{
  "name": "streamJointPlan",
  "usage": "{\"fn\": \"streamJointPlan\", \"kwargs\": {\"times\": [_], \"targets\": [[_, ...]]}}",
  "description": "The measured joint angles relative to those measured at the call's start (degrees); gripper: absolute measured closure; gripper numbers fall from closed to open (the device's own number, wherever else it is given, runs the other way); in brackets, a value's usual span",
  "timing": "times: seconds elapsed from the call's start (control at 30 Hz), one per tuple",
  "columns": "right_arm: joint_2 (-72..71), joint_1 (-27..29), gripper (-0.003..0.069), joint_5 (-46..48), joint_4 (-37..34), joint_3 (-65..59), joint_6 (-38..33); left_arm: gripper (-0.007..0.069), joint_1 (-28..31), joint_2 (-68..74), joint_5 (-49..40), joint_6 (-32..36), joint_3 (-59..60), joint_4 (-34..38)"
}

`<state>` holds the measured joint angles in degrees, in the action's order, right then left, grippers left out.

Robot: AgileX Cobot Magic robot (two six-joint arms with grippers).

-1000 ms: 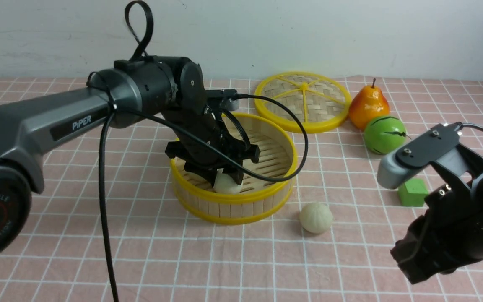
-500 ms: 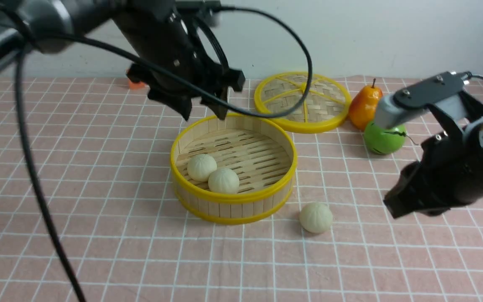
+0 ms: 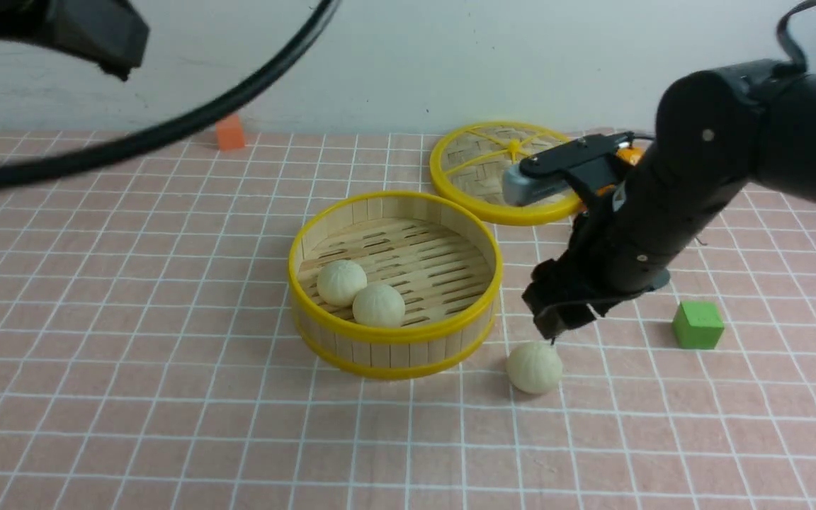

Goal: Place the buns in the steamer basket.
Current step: Use the right arm to grab a steamed stuffed bun

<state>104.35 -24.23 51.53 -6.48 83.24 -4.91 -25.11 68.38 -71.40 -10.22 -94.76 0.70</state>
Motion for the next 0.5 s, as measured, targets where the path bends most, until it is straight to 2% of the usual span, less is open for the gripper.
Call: {"fn": "streamJointPlan", "kwargs": {"times": [0.13, 0.3, 0.37, 0.47, 0.5], "targets": [[4.6, 0.0, 0.0083, -1.6, 0.0, 0.4, 0.0, 0.0638, 0.0, -10.6, 0.0, 0.0, 10.4, 2.0], [7.9, -0.2, 0.0105, -4.1, 0.0, 0.5, 0.0, 0.0638, 0.0, -20.5, 0.0, 0.0, 21.1, 2.3], [9.3, -0.9, 0.014, -6.2, 0.0, 0.5, 0.0, 0.0638, 0.0, -25.1, 0.0, 0.0, 26.6, 2.4], [10.8, -1.9, 0.0228, -7.5, 0.2, 0.6, 0.0, 0.0638, 0.0, -30.0, 0.0, -0.1, 32.1, 2.5], [11.2, -2.1, 0.0278, -7.6, 0.5, 0.6, 0.0, 0.0638, 0.0, -31.1, 0.0, -0.1, 33.5, 2.5]]}}
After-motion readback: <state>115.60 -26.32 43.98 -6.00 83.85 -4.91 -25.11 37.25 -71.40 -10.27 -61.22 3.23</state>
